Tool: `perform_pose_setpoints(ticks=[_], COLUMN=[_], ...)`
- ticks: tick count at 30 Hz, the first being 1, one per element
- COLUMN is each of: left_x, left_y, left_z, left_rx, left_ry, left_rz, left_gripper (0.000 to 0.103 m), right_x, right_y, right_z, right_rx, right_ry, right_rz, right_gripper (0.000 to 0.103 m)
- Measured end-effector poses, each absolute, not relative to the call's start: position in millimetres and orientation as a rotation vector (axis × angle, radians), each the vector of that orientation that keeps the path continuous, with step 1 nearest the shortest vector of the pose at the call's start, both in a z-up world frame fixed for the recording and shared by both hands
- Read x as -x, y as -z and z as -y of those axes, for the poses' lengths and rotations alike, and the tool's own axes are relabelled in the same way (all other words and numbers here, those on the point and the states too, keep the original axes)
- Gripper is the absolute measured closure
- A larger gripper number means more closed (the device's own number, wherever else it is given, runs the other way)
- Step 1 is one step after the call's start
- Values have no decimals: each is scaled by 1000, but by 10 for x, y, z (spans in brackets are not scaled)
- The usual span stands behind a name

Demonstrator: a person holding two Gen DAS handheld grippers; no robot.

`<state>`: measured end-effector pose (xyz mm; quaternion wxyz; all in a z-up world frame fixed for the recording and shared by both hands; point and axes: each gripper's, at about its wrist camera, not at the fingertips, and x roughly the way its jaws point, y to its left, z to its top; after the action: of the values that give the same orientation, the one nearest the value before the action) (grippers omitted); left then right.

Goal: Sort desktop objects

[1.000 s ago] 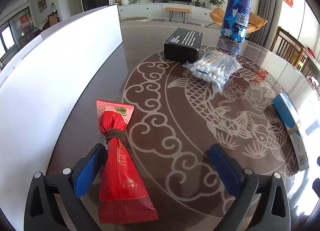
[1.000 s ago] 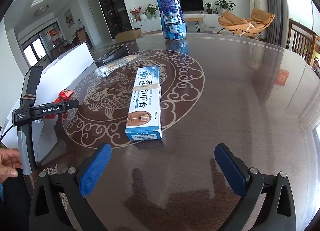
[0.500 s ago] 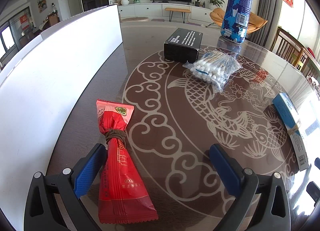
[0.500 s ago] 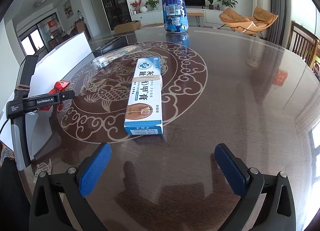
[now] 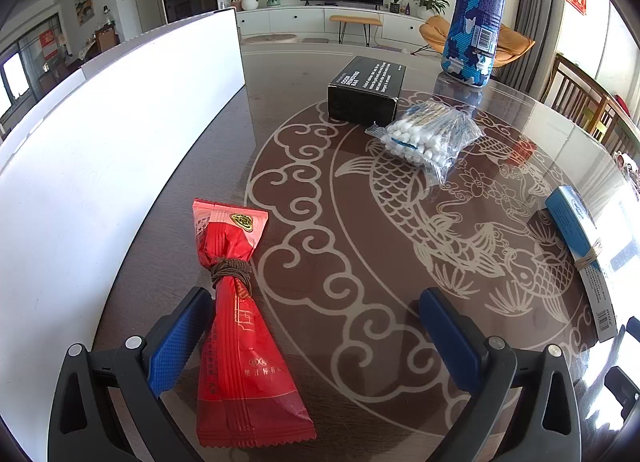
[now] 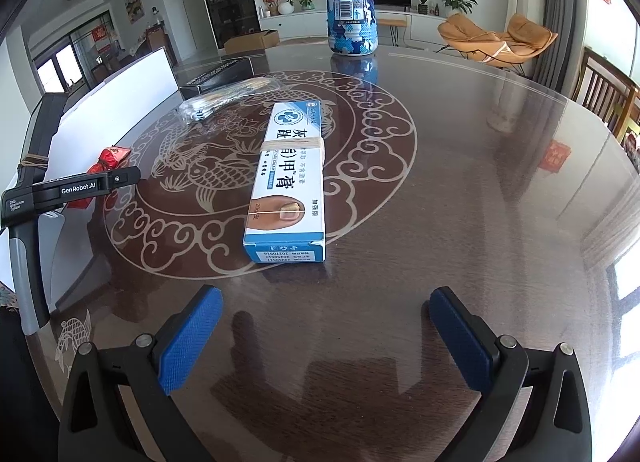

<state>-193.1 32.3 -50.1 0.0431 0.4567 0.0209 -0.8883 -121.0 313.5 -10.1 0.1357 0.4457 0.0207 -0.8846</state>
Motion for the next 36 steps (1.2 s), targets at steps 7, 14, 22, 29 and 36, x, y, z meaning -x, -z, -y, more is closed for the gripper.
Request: perform_pose_setpoints(ticks=[7, 14, 22, 29, 36], left_x=[1927, 1938, 1940, 1946, 1947], left_y=[497, 509, 510, 515, 516], left_z=[-323, -322, -323, -325, -325], left_rx=[-1397, -1397, -1397, -1397, -1397], left_ry=[2717, 2717, 2717, 2717, 2717], left_rz=[-64, -64, -64, -64, -64], left_gripper=[0, 0, 0, 0, 0], right_x=[1213, 1214, 1214, 1212, 1206], right_y=[115, 116, 117, 115, 108], right_z=[-3115, -3110, -3113, -3117, -3129], right_rx=[-1297, -1298, -1299, -1294, -1288], right_ry=[2565, 2565, 2565, 2564, 2560], right_rz=[-80, -84, -86, -72, -54], right_gripper=[0, 0, 0, 0, 0])
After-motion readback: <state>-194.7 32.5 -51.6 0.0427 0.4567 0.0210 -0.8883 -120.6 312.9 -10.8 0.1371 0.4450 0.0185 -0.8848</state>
